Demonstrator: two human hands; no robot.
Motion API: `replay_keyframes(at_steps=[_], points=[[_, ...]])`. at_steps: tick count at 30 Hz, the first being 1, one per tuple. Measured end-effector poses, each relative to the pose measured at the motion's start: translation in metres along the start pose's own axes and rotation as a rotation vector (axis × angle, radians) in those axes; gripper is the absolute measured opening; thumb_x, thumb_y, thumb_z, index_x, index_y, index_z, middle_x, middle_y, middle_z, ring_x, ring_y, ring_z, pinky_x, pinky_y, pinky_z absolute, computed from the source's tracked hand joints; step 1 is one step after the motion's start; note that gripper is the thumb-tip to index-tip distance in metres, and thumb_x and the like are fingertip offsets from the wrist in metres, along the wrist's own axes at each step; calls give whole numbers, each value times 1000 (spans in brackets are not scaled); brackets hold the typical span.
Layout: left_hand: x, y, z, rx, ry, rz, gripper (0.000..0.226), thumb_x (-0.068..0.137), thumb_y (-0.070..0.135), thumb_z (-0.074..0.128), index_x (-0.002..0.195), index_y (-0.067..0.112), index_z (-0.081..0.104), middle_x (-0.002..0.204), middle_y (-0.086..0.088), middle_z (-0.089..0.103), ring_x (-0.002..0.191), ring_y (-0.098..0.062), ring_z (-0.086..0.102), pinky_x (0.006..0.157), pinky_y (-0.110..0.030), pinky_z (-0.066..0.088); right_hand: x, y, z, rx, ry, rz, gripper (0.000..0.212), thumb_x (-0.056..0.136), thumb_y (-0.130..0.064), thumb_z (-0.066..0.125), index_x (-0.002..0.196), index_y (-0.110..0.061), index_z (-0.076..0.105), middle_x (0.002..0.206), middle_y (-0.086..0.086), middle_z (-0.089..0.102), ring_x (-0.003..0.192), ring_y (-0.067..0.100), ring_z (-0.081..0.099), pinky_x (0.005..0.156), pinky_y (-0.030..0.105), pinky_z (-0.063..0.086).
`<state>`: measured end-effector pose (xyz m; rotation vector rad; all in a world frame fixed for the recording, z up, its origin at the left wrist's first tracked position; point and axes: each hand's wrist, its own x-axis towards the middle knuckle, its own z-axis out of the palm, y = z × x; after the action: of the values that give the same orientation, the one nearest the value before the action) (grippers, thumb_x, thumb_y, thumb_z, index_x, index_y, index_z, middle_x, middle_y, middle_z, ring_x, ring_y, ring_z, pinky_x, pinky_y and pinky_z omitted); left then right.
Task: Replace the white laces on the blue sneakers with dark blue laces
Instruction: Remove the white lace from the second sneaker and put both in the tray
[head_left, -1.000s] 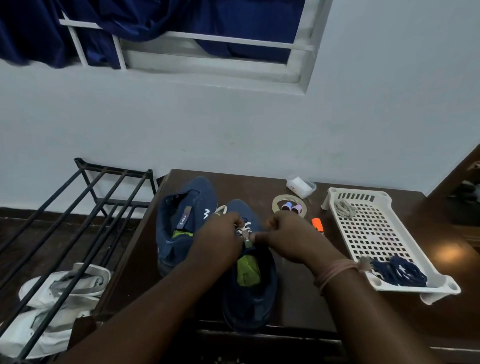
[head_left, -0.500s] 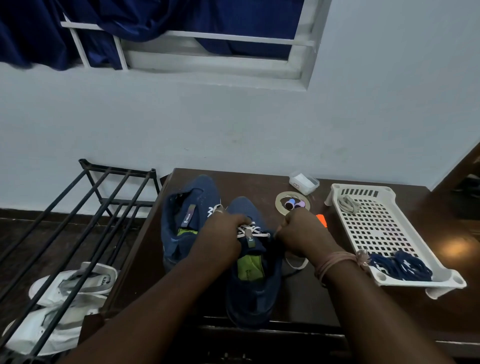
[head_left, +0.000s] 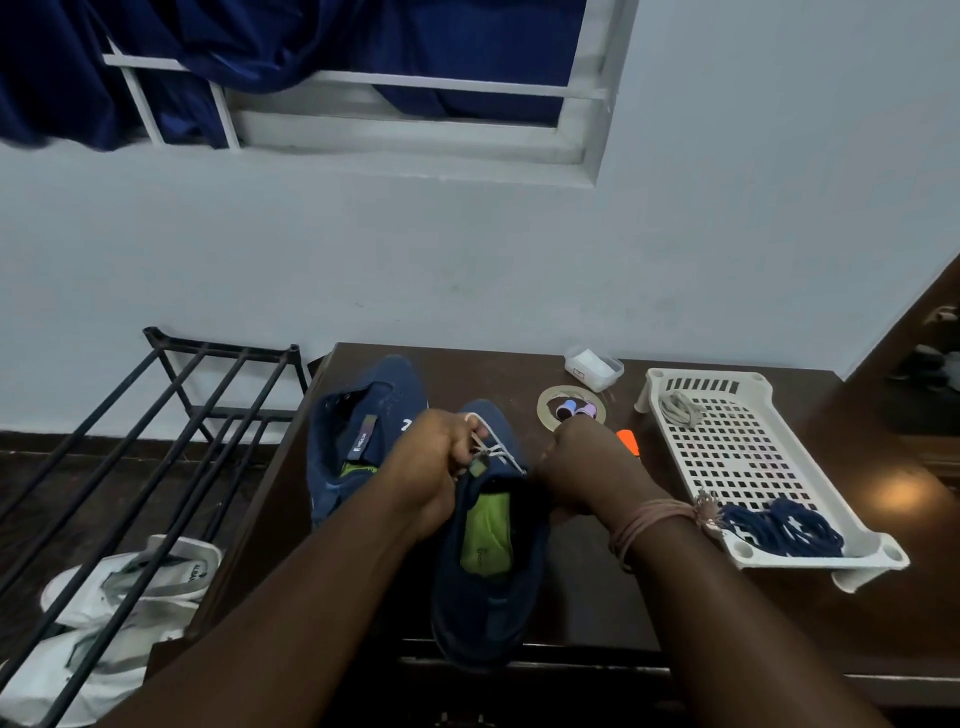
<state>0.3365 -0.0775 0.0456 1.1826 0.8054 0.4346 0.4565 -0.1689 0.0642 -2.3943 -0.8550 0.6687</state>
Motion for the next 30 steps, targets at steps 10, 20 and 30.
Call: replay_keyframes(at_steps=[10,20,30], points=[[-3,-2,4,1412,271,254,29,89,51,58,82,27,73,91,7,69,103,-20,57,90,-40,32,5,1,4,-234,-14,-65,18,91,-18,59,103,-5,63,105,15,67,80,26,55,67,27,43],[-9,28,-9,16,144,188,27,109,26,37,88,15,51,69,3,53,65,-15,51,63,-29,38,0,-4,-1,-424,-30,-142,17,96,-16,53,100,-1,61,85,9,59,90,29,59,60,21,36],[-1,-15,-6,1390,172,462,19,86,42,61,80,29,73,88,7,63,91,-15,62,83,-33,46,14,3,10,-401,-32,-138,21,94,-13,56,74,-8,49,67,0,39,76,21,46,51,21,30]])
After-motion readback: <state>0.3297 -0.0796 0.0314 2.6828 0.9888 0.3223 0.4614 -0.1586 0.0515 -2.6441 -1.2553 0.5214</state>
